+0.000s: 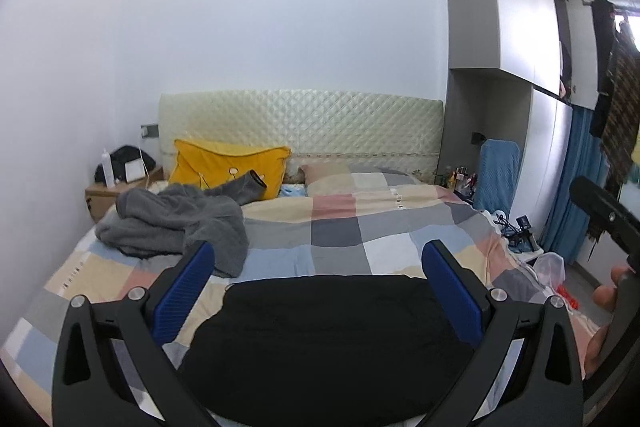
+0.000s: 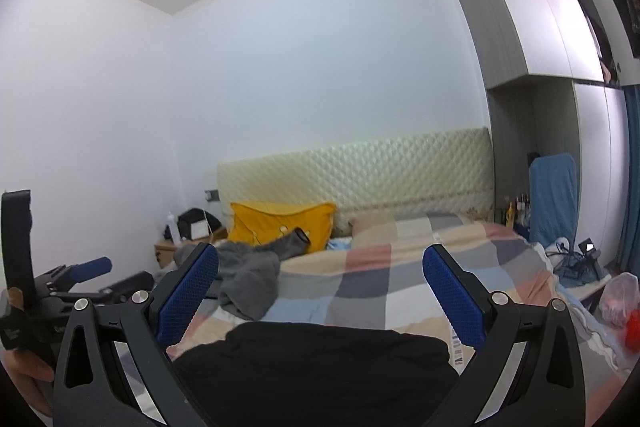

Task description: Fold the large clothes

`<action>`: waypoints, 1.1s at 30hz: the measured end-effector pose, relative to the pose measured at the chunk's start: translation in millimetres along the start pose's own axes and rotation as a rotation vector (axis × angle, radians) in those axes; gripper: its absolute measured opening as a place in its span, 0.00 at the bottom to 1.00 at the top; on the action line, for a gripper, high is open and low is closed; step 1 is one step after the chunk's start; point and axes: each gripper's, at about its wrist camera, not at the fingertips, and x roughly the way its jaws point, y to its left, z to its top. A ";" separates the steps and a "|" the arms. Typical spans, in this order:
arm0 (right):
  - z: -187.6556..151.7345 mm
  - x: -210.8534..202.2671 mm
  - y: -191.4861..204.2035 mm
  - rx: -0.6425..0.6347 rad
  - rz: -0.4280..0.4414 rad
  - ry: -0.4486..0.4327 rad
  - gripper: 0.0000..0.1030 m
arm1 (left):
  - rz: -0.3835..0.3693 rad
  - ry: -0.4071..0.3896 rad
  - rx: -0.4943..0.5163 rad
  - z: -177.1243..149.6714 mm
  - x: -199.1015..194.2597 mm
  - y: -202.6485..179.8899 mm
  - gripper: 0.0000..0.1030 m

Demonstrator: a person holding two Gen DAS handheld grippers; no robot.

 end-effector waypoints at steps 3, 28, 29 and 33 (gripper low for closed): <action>3.7 -24.3 11.2 0.004 0.010 -0.037 1.00 | 0.008 -0.020 0.004 -0.4 -23.8 -4.6 1.00; -80.8 -62.3 42.9 0.026 -0.065 0.129 1.00 | 0.051 0.177 -0.039 -77.6 -45.8 -2.8 1.00; -85.0 -58.3 42.3 0.031 -0.060 0.144 1.00 | 0.054 0.182 -0.035 -79.4 -44.5 -3.2 1.00; -92.8 -52.3 44.2 0.020 -0.055 0.177 1.00 | 0.048 0.215 -0.073 -85.7 -38.2 2.9 1.00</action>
